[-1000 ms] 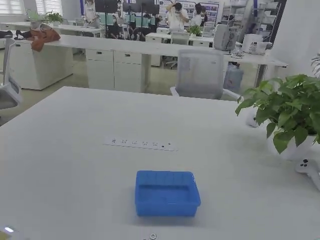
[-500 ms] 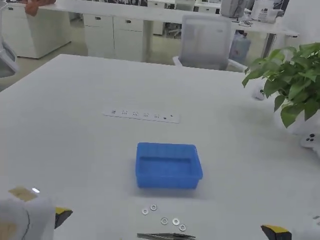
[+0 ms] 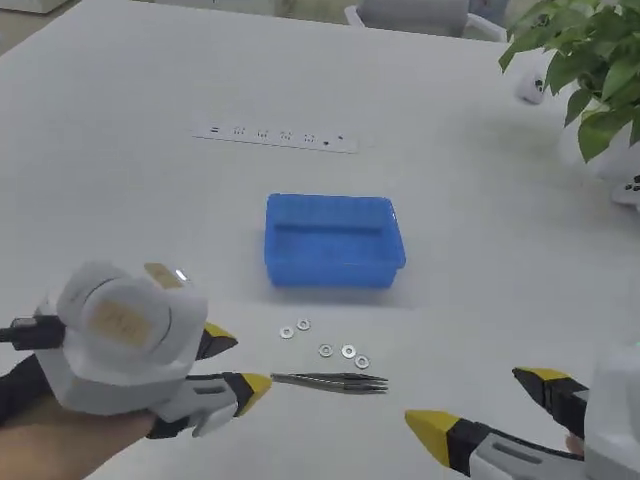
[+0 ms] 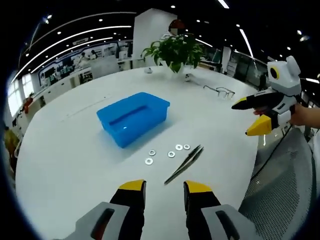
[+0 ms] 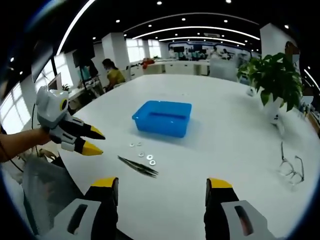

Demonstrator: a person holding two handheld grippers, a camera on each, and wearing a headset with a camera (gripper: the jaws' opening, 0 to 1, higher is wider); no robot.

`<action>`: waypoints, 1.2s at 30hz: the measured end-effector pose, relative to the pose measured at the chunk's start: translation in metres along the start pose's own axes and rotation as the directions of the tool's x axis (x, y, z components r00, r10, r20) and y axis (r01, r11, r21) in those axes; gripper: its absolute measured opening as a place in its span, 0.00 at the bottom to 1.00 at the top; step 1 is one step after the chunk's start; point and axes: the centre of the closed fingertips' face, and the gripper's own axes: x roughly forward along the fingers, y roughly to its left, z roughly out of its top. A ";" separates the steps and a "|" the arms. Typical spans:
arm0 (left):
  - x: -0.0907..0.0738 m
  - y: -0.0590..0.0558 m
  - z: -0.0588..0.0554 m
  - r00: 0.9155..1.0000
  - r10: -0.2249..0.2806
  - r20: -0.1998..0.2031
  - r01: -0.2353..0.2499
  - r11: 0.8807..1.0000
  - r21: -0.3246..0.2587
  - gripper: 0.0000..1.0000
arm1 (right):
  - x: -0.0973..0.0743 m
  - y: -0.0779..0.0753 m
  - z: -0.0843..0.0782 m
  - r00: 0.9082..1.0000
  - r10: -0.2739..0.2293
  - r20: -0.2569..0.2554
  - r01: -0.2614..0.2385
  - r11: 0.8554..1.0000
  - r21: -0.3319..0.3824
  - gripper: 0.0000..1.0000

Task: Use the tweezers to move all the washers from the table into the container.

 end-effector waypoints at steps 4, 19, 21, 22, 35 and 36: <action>0.016 -0.003 0.000 0.999 -0.036 -0.024 0.037 0.998 0.055 0.26 | 0.006 0.000 -0.004 1.000 0.007 -0.023 -0.007 1.000 -0.001 0.68; 0.046 -0.008 -0.015 0.985 -0.099 -0.138 0.129 0.966 0.225 0.01 | 0.015 0.016 -0.002 0.996 0.076 -0.034 -0.077 0.997 -0.006 0.64; 0.048 -0.014 -0.018 0.982 -0.115 -0.151 0.153 0.949 0.277 0.00 | 0.017 0.020 -0.002 0.996 0.086 -0.035 -0.087 0.996 -0.006 0.63; 0.049 -0.014 -0.017 0.984 -0.103 -0.145 0.142 0.947 0.288 0.00 | 0.017 0.021 -0.002 0.995 0.091 -0.039 -0.091 0.996 -0.007 0.63; 0.024 -0.041 0.006 0.977 -0.180 -0.113 0.209 0.914 0.349 0.00 | 0.026 0.045 0.002 0.981 0.181 -0.070 -0.188 0.976 -0.110 0.53; 0.020 -0.044 0.011 0.977 -0.187 -0.100 0.211 0.911 0.355 0.00 | 0.028 0.049 0.002 0.977 0.195 -0.083 -0.205 0.967 -0.148 0.51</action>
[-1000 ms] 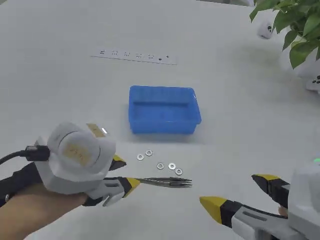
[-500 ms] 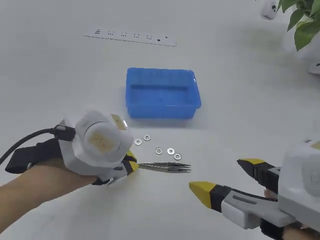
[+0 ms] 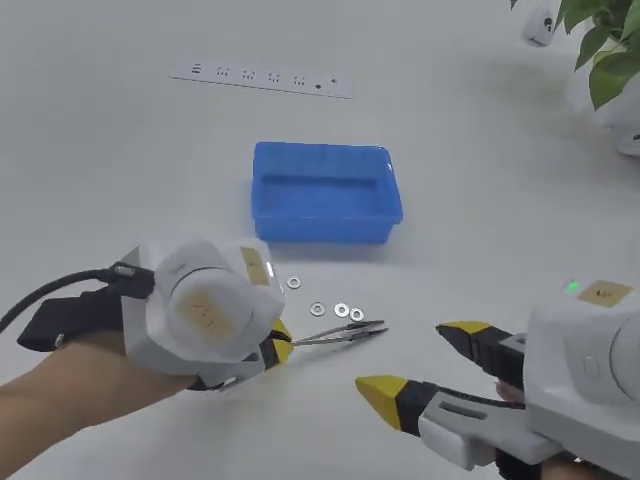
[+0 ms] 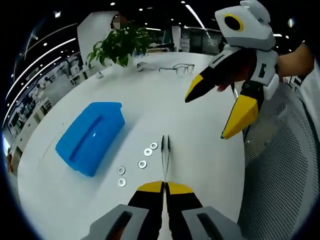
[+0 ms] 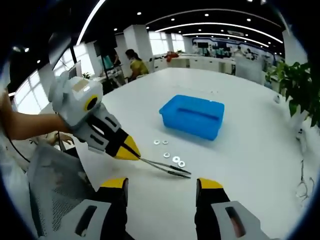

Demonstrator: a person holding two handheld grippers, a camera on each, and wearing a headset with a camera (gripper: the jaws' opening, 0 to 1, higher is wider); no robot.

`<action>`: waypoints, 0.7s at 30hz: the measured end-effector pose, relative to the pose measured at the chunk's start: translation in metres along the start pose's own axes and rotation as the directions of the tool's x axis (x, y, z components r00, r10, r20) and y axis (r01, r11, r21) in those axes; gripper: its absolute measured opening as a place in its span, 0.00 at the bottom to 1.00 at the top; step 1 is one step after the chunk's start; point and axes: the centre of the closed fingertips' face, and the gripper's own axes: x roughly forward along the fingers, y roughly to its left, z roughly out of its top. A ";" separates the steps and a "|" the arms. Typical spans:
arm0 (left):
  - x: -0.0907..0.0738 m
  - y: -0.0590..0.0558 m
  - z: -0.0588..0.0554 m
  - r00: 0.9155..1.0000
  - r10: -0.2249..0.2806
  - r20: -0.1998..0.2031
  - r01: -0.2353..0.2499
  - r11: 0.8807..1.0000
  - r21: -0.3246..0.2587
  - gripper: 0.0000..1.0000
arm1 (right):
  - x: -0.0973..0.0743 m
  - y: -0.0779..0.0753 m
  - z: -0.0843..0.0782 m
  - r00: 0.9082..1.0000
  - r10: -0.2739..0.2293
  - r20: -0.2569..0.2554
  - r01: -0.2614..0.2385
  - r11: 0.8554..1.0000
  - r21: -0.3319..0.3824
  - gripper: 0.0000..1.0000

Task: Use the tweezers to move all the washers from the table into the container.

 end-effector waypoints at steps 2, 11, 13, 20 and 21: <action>-0.009 -0.004 0.008 1.000 0.004 0.016 -0.004 1.000 0.017 0.00 | 0.004 0.005 -0.004 0.999 0.021 -0.043 -0.024 0.998 -0.059 0.43; -0.037 -0.012 0.037 0.997 -0.006 0.075 0.002 0.998 0.059 0.00 | 0.022 0.025 0.007 0.990 0.124 -0.073 -0.139 0.959 -0.246 0.23; -0.040 -0.014 0.043 0.996 -0.014 0.093 0.009 0.999 0.054 0.00 | 0.026 0.028 0.011 0.988 0.140 -0.066 -0.152 0.952 -0.265 0.21; -0.043 -0.022 0.057 0.991 -0.050 0.121 0.040 0.996 0.078 0.00 | 0.036 0.041 0.016 0.974 0.210 -0.084 -0.226 0.909 -0.350 0.13; -0.043 -0.022 0.058 0.991 -0.055 0.121 0.045 0.996 0.082 0.00 | 0.037 0.042 0.016 0.973 0.215 -0.088 -0.233 0.905 -0.355 0.10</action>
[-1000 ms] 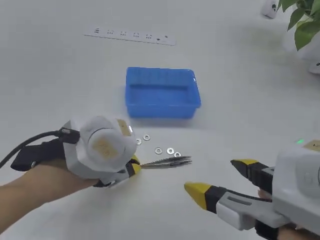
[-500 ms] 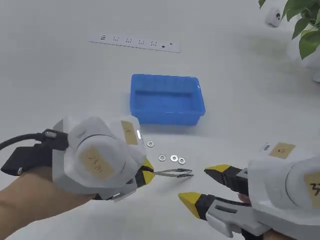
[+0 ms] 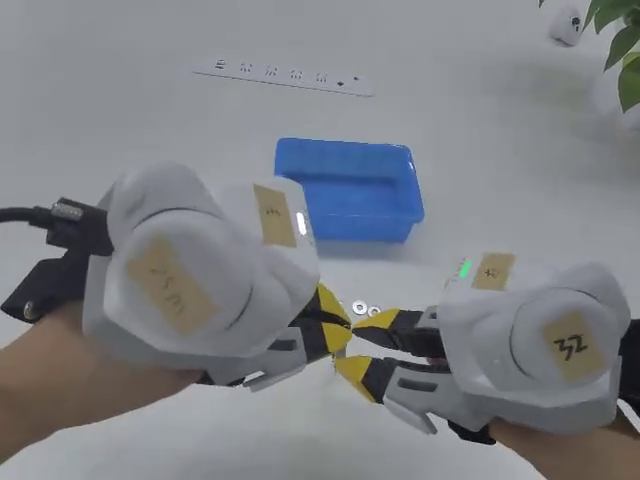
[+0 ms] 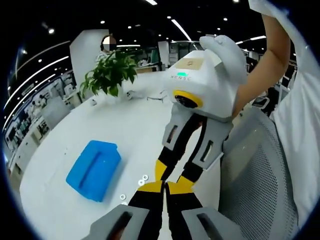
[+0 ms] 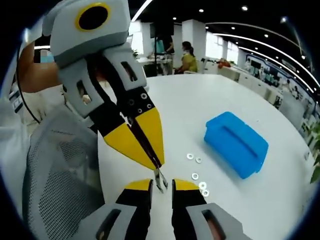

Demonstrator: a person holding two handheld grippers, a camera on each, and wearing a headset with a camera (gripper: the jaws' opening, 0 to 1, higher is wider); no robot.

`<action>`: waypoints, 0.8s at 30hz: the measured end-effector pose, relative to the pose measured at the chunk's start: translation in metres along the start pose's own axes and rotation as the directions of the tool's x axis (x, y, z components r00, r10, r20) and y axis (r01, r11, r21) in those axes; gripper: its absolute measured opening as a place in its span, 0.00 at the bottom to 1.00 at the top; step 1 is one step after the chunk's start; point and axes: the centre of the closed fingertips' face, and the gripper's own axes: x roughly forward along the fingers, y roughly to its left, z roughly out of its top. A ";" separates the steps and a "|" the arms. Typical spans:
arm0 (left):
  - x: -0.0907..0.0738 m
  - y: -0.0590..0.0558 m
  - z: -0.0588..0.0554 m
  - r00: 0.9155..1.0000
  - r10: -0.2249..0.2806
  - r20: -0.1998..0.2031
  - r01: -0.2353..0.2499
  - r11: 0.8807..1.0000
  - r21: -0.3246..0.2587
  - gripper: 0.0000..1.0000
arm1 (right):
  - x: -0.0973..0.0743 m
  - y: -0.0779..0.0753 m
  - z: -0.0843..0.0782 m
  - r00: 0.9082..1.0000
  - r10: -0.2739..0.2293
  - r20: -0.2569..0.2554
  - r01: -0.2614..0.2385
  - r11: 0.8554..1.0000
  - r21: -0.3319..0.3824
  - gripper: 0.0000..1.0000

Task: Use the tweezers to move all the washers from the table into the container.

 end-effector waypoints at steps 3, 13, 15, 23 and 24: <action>0.000 -0.001 0.003 1.000 -0.016 0.004 0.016 1.000 0.013 0.00 | 0.002 0.002 0.002 1.000 0.024 0.003 -0.024 0.999 -0.025 0.08; 0.000 -0.006 0.001 0.998 -0.059 -0.018 0.060 0.997 0.056 0.00 | 0.008 0.007 0.006 0.998 0.064 0.002 -0.064 0.995 -0.079 0.05; 0.000 -0.006 0.001 0.998 -0.059 -0.021 0.060 0.996 0.062 0.00 | 0.009 0.008 0.006 0.998 0.067 -0.002 -0.066 0.994 -0.092 0.04; -0.006 0.005 -0.001 0.994 0.082 0.076 -0.072 0.990 -0.124 0.02 | 0.013 0.008 0.004 0.998 0.066 -0.014 -0.067 0.992 -0.109 0.03; -0.010 0.009 0.000 0.989 0.112 0.099 -0.097 0.984 -0.149 0.09 | 0.013 0.008 0.005 0.998 0.066 -0.016 -0.068 0.992 -0.107 0.02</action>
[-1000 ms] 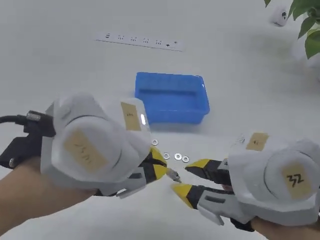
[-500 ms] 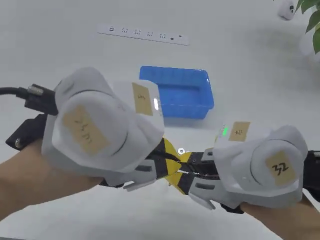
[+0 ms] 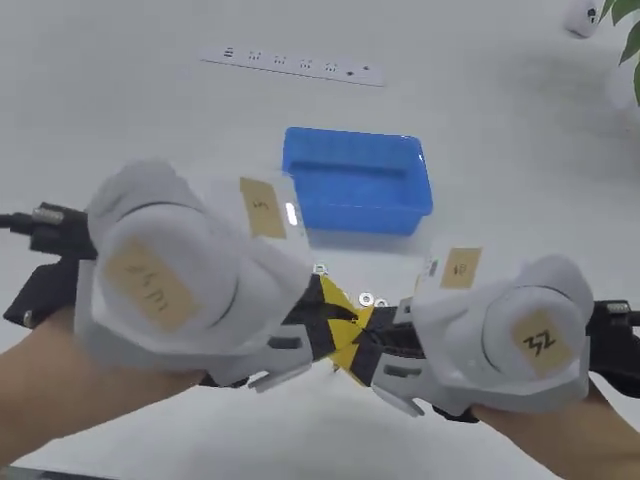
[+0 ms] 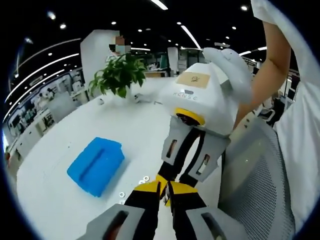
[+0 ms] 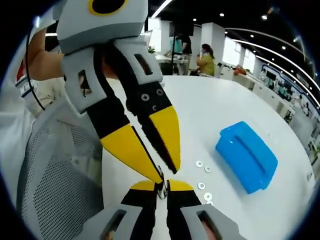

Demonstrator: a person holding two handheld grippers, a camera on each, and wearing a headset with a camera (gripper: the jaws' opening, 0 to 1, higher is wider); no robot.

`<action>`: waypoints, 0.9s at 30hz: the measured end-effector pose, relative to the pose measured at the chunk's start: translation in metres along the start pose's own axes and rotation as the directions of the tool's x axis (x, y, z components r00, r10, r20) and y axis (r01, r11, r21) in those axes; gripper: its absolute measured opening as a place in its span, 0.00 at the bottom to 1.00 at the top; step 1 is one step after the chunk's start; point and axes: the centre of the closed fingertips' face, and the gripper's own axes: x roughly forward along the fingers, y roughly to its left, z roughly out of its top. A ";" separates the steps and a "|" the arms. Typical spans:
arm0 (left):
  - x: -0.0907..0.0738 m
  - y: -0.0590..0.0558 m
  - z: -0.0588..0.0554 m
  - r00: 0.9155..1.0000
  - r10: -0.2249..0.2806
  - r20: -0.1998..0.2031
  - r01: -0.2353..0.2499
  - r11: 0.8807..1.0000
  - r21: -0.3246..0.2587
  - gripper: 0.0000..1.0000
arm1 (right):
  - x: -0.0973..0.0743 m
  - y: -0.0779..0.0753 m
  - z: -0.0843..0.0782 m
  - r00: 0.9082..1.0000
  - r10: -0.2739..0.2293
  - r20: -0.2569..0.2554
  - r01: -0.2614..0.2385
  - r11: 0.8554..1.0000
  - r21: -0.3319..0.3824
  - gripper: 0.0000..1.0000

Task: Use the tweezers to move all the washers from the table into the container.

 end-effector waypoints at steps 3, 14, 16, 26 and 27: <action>-0.013 0.011 0.005 0.995 0.072 0.069 -0.064 0.991 -0.118 0.20 | -0.002 -0.004 0.002 1.000 -0.008 0.009 0.008 1.000 0.004 0.02; -0.062 0.049 -0.025 0.925 0.372 0.081 -0.323 0.880 -0.349 0.67 | -0.011 -0.045 0.035 0.986 -0.062 0.155 0.042 0.991 0.128 0.02; -0.069 0.049 -0.040 0.909 0.416 0.030 -0.368 0.835 -0.409 0.70 | -0.009 -0.054 0.037 0.984 -0.085 0.155 0.067 0.991 0.115 0.02; -0.121 0.061 -0.087 0.754 0.653 -0.077 -0.597 0.631 -0.495 0.83 | 0.002 -0.075 0.051 0.974 -0.097 0.203 0.062 0.983 0.173 0.02; -0.125 0.061 -0.091 0.743 0.664 -0.085 -0.613 0.622 -0.487 0.83 | 0.005 -0.077 0.052 0.974 -0.097 0.205 0.061 0.983 0.174 0.02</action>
